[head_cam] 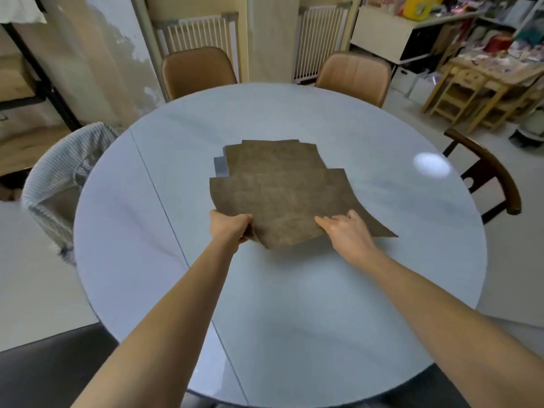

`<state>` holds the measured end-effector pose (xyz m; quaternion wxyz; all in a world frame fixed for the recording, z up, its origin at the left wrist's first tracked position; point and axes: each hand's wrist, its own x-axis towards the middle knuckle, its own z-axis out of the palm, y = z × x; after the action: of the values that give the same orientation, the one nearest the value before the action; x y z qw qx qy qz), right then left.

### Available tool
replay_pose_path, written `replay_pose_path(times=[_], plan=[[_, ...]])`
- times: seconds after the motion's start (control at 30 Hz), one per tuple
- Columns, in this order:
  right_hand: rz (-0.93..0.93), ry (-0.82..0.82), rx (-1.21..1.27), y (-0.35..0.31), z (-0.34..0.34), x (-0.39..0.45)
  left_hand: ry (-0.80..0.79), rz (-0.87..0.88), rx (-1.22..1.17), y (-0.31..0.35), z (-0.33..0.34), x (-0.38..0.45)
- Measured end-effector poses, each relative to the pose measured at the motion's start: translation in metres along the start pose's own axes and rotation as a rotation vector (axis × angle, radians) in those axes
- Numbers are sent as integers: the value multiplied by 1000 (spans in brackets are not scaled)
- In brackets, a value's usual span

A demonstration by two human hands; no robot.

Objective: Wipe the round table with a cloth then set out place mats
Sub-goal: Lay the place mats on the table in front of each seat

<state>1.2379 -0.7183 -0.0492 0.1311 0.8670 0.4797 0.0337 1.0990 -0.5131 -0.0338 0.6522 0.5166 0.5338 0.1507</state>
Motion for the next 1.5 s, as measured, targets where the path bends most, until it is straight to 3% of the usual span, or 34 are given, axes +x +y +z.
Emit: replay_pose_path(times=[0.13,0.23,0.3,0.4,0.57,0.77,0.87,0.97,1.07,1.2,1.37,1.5], plan=[[22,-157,-53,-29,20,-52,-30,-2,118,-44,-24,-23],[107,-254,-10,-28,36,-89,-167,-70,222,-69,-24,-48],[164,-307,48,-21,50,-105,-273,-126,273,-86,-19,-65],[234,-380,217,-7,66,-126,-275,-131,299,-116,-13,-75],[164,-219,214,27,96,-154,-281,-104,323,-155,14,-90],[160,-50,218,89,121,-159,-81,104,470,-160,81,-113],[128,-67,231,134,137,-158,16,144,455,-170,125,-137],[-14,-180,248,157,158,-162,140,146,804,-208,157,-161],[-98,-267,279,167,179,-171,7,255,1222,-243,198,-185],[-156,-229,260,175,185,-172,-101,438,1451,-251,261,-194],[-268,-121,16,177,195,-174,-148,224,1537,-255,294,-188],[-274,-166,60,179,213,-182,-127,187,1591,-259,302,-189]])
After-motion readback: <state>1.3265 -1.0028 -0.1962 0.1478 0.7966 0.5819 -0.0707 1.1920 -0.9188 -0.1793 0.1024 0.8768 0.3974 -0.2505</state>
